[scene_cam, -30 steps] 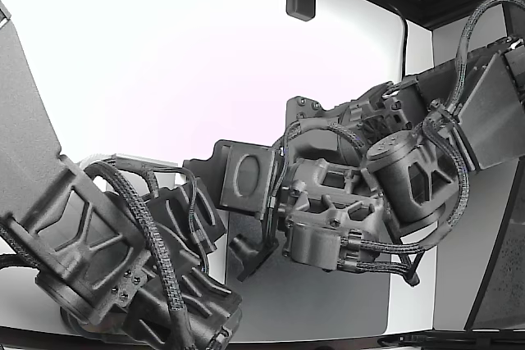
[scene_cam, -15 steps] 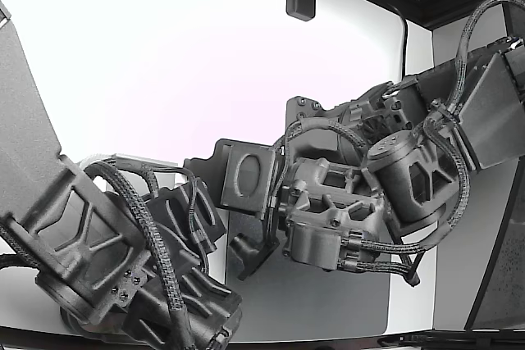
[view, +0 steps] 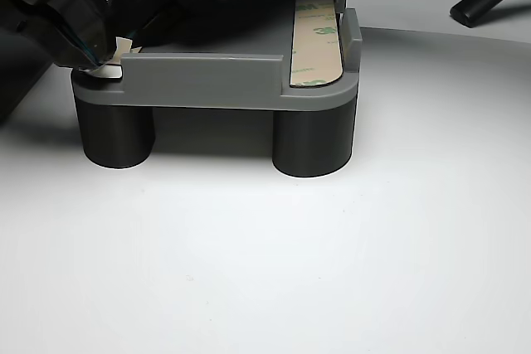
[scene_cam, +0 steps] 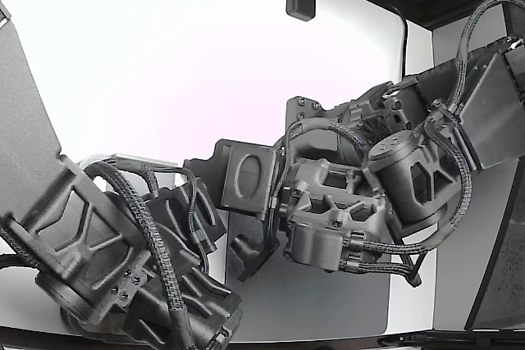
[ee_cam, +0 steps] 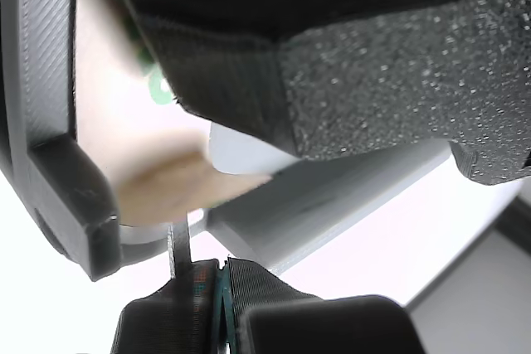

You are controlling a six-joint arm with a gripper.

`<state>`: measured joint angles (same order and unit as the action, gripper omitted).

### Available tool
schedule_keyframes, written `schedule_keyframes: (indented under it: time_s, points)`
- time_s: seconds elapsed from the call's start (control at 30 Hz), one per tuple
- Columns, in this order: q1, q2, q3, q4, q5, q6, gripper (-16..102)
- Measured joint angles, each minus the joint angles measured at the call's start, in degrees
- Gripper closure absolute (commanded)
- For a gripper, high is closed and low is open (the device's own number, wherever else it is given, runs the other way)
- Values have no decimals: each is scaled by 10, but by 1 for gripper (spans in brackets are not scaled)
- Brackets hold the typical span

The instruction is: Peel off protective film from adhesive tape.

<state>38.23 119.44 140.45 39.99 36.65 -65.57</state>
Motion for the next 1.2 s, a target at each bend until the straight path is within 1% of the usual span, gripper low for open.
schedule_keyframes:
  time_s: [1.2]
  points:
    - [12, -3, 11, -6, 16, 15, 98]
